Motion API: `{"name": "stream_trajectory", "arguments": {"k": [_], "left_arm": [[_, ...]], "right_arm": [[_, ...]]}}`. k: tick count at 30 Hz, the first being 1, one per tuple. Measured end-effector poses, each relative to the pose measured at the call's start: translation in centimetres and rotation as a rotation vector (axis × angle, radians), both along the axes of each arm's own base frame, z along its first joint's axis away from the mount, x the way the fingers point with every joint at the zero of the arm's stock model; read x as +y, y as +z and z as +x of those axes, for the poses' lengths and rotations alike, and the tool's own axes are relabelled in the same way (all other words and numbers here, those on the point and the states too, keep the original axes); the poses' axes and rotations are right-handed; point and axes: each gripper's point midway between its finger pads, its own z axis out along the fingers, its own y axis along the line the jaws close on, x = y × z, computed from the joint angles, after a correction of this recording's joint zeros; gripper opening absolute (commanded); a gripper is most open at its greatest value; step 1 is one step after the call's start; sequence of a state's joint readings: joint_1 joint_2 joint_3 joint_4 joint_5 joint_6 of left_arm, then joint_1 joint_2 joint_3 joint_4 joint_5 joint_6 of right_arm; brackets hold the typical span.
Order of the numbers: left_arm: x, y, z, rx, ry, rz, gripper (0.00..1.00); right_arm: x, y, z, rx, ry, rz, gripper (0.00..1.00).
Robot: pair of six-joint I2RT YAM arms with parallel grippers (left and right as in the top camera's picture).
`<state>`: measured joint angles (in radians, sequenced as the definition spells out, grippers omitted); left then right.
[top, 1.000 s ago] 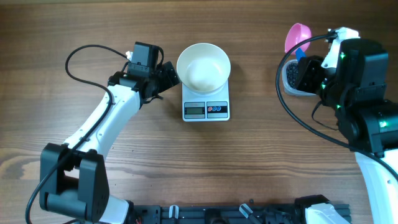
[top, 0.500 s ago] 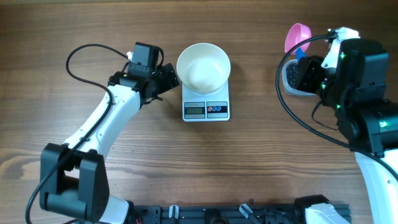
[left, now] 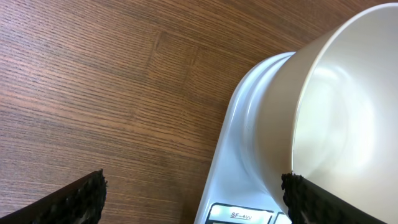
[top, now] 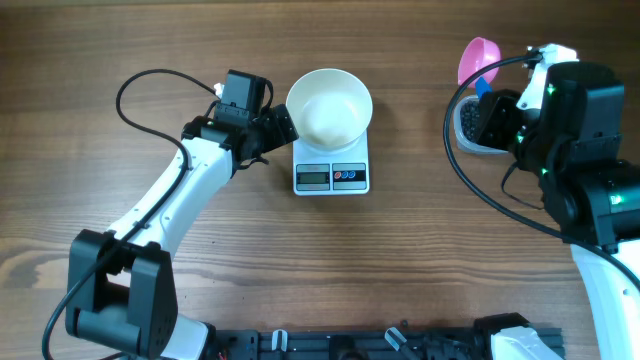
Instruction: Scoop item into bowl and weigh 150g on scale
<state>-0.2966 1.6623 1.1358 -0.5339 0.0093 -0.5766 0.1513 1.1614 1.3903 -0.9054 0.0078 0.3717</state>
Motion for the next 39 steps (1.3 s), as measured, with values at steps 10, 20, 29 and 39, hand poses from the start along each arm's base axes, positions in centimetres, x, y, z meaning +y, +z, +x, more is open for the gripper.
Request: {"name": "stream_trajectory", "arguments": {"k": [10,20,29,39], "left_arm": [[0.0,0.1,0.1,-0.005,-0.003,0.001,0.98],[0.1,-0.1,-0.2,0.007,-0.006,0.006,0.99],[0.2,0.9,-2.4,0.058,-0.021,-0.007,1.0],[-3.3,4.1,-8.3,0.104,-0.168,-0.025,1.0]], "right_arm": [[0.0,0.0,0.0,0.0,0.0,0.0,0.04],[0.0,0.0,0.0,0.0,0.0,0.0,0.04],[0.0,0.0,0.0,0.0,0.0,0.0,0.04],[0.0,0.0,0.0,-0.001,0.006,-0.007,0.04]]}}
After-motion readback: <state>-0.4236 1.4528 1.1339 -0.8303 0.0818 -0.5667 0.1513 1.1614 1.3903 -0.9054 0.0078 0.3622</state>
